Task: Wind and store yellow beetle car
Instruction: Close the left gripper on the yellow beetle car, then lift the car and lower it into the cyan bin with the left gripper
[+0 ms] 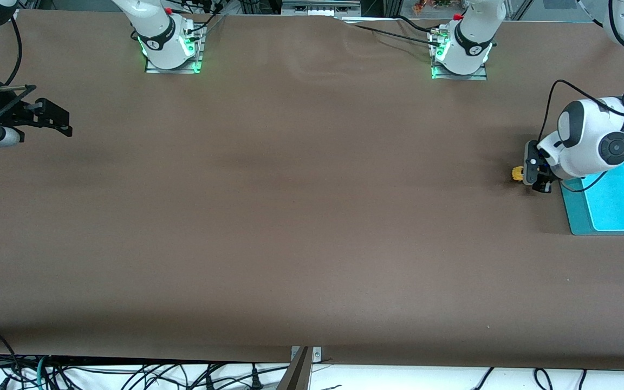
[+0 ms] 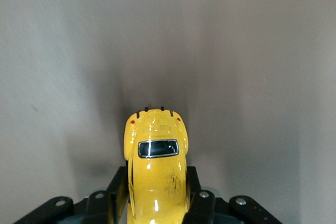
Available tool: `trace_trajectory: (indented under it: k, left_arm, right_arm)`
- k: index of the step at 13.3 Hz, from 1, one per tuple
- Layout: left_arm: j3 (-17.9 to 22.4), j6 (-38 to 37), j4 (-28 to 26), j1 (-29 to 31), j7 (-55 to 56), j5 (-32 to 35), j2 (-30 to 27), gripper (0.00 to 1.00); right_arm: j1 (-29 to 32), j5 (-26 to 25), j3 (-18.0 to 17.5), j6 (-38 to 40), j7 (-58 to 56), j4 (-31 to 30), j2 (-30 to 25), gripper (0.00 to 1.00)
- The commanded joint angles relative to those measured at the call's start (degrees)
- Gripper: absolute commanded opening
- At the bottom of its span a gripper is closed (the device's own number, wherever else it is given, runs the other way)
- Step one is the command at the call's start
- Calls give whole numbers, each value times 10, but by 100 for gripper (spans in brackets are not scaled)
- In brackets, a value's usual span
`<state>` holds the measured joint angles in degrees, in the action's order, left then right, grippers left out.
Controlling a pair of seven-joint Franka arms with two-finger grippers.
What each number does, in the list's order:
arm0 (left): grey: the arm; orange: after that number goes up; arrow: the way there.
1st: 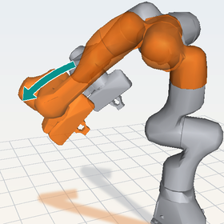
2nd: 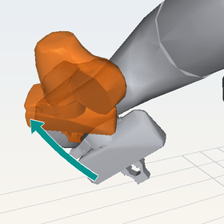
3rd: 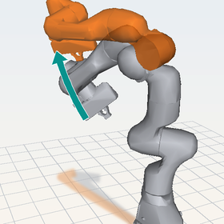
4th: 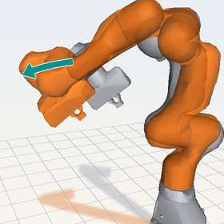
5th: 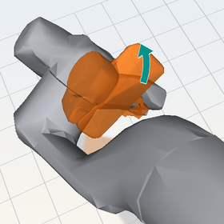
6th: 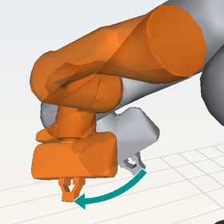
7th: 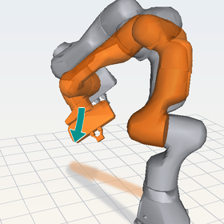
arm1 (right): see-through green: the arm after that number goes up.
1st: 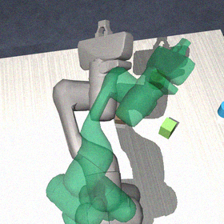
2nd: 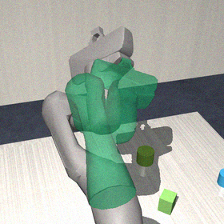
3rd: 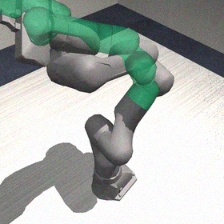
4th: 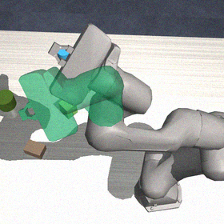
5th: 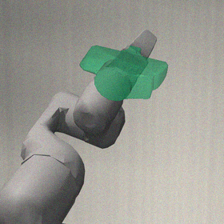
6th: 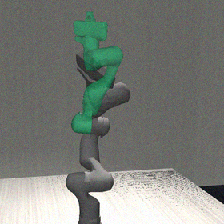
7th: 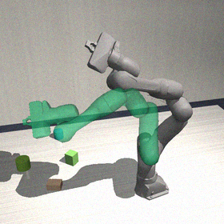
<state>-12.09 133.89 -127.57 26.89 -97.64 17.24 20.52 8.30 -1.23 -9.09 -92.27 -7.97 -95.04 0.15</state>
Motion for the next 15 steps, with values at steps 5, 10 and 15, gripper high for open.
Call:
trace_trajectory:
  k: [5, 10, 15]
  left_arm:
    - [-104, -383, 245, 2, 63, 2, -15, 9]
    - [-91, -362, 296, 79, -40, 56, 33, 10]
    - [-92, -217, 312, 175, -119, 91, 130, 10]
  right_arm:
    - [-2, -4, 0, 21, 1, 19, 10, 100]
    - [-3, -4, -1, 21, 1, 18, 9, 100]
    - [-3, -3, -1, 21, 1, 16, 9, 100]
